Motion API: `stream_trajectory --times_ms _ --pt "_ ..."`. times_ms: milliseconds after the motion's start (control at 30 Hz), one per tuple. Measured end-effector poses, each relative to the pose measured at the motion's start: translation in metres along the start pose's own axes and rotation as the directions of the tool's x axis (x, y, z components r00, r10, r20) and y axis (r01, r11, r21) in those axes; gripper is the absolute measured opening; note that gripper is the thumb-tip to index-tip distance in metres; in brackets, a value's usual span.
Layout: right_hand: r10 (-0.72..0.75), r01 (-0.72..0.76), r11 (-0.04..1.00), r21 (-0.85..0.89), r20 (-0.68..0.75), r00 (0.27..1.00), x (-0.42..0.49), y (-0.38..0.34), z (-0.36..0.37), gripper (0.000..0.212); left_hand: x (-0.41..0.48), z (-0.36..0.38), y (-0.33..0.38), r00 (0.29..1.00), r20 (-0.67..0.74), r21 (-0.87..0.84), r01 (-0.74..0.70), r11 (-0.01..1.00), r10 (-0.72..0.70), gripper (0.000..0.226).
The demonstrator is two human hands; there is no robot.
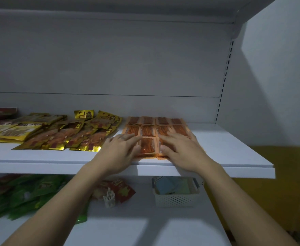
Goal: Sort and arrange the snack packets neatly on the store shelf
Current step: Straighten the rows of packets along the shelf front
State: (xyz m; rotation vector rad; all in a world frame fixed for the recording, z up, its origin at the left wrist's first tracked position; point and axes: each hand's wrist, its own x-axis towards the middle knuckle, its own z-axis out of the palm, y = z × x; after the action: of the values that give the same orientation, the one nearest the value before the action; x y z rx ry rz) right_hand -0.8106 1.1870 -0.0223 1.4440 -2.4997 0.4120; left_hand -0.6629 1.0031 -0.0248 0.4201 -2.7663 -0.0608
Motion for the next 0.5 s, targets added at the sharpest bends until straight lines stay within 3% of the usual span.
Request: stream_trajectory --times_ms 100,233,500 --pt "-0.051 0.049 0.996 0.068 0.032 0.998 0.014 -0.014 -0.003 0.053 -0.003 -0.008 -0.023 0.996 0.085 -0.021 0.035 0.999 -0.033 0.055" --pt "-0.114 0.118 0.993 -0.019 0.142 0.983 0.032 -0.043 0.004 0.047 -0.002 -0.010 -0.034 0.988 0.154 -0.024 0.011 1.000 -0.007 0.046" --pt "-0.057 0.063 0.997 -0.034 0.168 0.984 0.030 -0.057 0.014 0.051 -0.008 -0.010 -0.029 0.999 0.044 0.086 -0.019 0.996 0.016 0.041"
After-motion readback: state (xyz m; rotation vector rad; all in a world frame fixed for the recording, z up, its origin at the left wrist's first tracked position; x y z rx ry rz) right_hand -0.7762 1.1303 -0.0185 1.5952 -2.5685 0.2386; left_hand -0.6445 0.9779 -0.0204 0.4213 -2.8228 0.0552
